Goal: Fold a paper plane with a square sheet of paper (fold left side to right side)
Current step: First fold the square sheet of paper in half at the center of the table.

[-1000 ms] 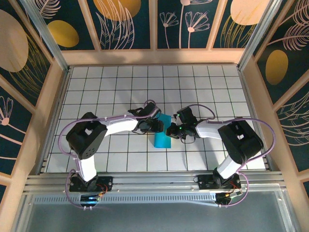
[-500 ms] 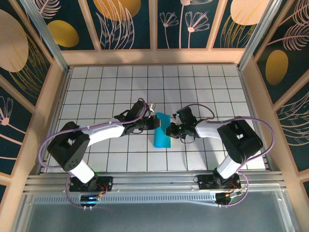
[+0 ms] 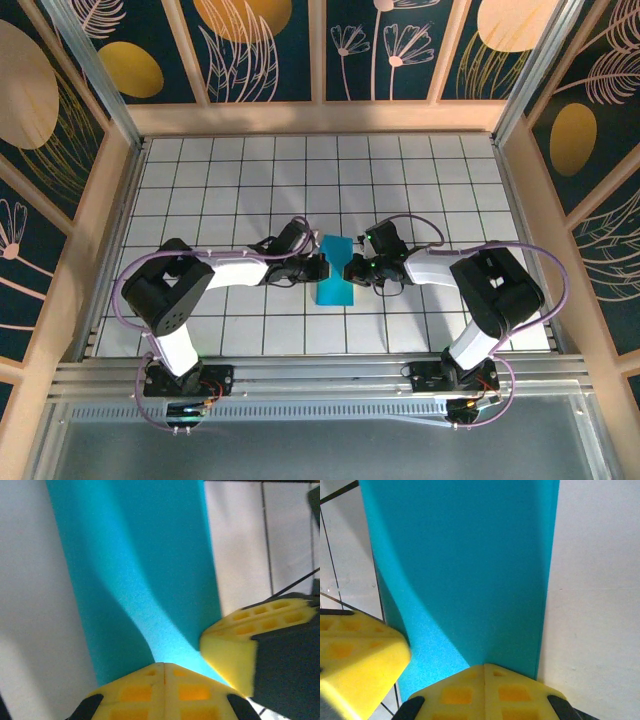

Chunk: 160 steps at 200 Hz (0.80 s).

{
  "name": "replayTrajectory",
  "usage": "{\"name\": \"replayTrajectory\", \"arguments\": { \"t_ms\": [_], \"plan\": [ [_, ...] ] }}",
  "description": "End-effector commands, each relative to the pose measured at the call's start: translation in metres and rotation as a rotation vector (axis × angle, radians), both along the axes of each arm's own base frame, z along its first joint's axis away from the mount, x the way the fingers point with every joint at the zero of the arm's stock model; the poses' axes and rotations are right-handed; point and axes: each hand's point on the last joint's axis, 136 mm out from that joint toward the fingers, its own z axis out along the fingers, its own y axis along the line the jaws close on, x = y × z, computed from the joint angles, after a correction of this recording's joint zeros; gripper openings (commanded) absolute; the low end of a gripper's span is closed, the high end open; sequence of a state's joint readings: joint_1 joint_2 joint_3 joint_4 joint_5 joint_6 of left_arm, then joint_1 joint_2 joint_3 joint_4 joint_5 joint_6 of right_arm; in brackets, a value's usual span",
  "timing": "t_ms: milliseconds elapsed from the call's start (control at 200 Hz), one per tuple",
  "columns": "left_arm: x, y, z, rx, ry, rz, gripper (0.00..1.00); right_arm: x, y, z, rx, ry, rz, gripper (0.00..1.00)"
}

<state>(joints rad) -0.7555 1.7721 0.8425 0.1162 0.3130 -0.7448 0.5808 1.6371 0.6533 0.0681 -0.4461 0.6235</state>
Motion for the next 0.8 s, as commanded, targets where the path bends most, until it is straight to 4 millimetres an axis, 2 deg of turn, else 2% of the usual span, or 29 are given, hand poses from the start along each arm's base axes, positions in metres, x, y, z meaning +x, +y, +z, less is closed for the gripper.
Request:
{"name": "replayTrajectory", "arguments": {
  "t_ms": [0,145,370,556,576,681,796],
  "plan": [
    [-0.002,0.007,-0.012,0.037,0.000,0.013,0.03,-0.034,-0.044,-0.052,-0.246,0.133,-0.018,0.00],
    [-0.004,0.013,-0.018,0.060,0.006,0.024,0.03,-0.034,-0.047,-0.053,-0.265,0.134,-0.016,0.00],
    [-0.015,0.037,-0.034,0.093,0.039,0.056,0.02,-0.039,-0.054,-0.057,-0.292,0.142,-0.015,0.00],
    [-0.015,0.060,-0.038,0.105,0.049,0.099,0.02,-0.039,-0.056,-0.056,-0.297,0.139,-0.016,0.00],
    [-0.012,0.061,-0.029,0.089,0.030,0.105,0.02,-0.039,-0.056,-0.056,-0.296,0.139,-0.016,0.00],
    [-0.008,0.067,-0.019,0.082,0.001,0.114,0.01,-0.038,-0.055,-0.055,-0.290,0.136,-0.016,0.00],
    [-0.002,0.054,0.005,0.006,-0.050,0.085,0.00,-0.037,-0.052,-0.053,-0.274,0.130,-0.014,0.00]
  ]
}}
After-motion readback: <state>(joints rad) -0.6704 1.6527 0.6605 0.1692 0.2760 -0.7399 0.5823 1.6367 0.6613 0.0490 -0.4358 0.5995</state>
